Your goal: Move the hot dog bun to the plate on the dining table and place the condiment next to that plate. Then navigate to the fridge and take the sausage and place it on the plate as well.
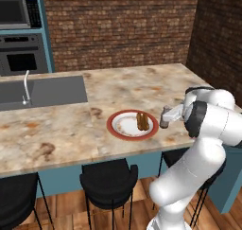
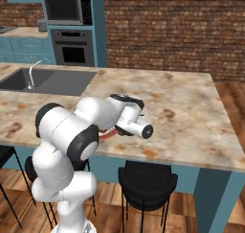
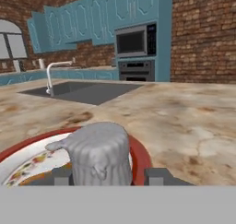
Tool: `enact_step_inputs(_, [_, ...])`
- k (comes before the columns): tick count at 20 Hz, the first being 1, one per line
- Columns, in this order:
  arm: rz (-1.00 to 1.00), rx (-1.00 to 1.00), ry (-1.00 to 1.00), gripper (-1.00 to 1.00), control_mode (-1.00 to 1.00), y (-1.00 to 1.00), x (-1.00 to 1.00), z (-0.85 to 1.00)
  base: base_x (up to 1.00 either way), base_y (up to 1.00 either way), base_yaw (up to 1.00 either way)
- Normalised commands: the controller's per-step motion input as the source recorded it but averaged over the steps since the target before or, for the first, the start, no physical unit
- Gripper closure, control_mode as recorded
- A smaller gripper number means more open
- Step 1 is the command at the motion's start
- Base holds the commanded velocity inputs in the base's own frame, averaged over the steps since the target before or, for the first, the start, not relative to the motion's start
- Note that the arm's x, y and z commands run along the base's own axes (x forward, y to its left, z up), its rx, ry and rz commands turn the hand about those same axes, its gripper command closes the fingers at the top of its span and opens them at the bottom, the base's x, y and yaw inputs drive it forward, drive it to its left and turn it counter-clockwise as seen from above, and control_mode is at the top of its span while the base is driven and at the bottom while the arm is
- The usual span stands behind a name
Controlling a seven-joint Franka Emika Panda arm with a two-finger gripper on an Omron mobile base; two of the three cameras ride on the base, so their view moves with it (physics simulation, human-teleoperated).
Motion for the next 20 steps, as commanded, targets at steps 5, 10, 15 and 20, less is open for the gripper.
enact_step_inputs(5, [0.00, 0.00, 0.02, 1.00, -1.00, -0.33, 0.45, -0.35, 0.00, 0.00, 0.00])
enact_step_inputs(10, [0.00, 0.03, 0.09, 1.00, -1.00, -0.16, 0.42, -0.28, 0.00, 0.00, 0.00])
enact_step_inputs(15, [0.00, 0.03, 0.02, 1.00, -1.00, -0.12, 0.02, -0.32, 0.00, 0.00, 0.00])
enact_step_inputs(20, [0.00, 0.00, -0.05, 1.00, -1.00, 0.00, -0.85, -0.57, 0.00, 0.00, 0.00])
